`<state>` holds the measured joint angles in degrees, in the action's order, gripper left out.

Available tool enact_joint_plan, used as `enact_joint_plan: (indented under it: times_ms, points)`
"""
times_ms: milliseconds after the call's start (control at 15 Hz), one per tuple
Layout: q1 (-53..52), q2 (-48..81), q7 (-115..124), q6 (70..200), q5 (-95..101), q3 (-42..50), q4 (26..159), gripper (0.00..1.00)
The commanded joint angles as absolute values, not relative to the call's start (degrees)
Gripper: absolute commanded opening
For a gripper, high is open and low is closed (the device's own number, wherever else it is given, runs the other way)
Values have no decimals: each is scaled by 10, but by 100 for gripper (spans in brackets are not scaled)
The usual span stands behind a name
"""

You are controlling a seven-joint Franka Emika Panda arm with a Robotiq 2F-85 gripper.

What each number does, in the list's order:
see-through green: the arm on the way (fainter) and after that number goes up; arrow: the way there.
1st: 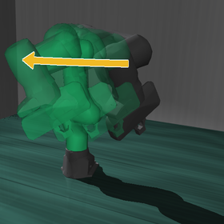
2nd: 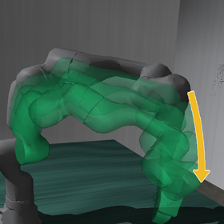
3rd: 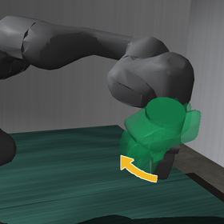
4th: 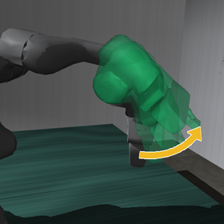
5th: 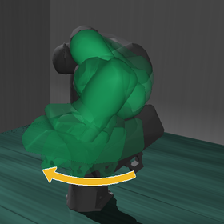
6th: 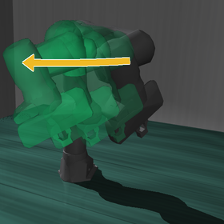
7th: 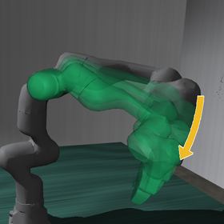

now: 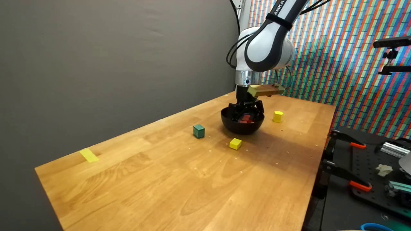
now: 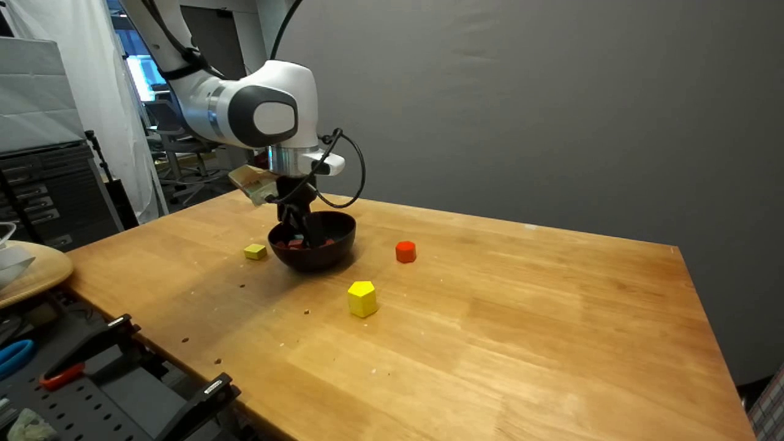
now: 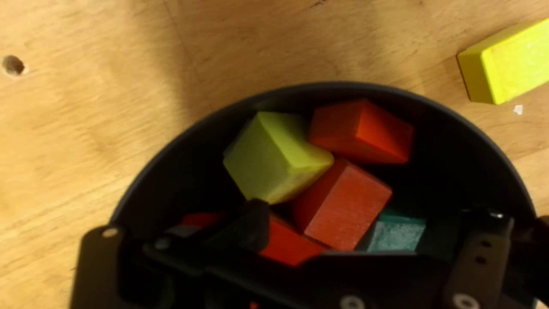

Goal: Remove all the blocks from the black bowl and place them on the table

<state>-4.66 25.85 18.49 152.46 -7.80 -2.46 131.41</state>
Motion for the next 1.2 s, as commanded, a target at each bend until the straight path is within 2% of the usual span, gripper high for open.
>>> enact_joint_plan:
  times_ms: [0,267,533,667,733,1000,1133]
  points:
    - [-78,241,231,1553,-76,-4,1348,100]
    - [-189,209,394,1554,15,94,1372,100]
    - [-357,244,567,1569,45,226,1358,100]
    - [-377,263,640,1552,40,227,1343,100]
    - [-339,264,671,1552,52,188,1338,100]
    - [-301,287,727,1566,39,152,1320,99]
    - [-276,288,744,1571,36,136,1313,96]
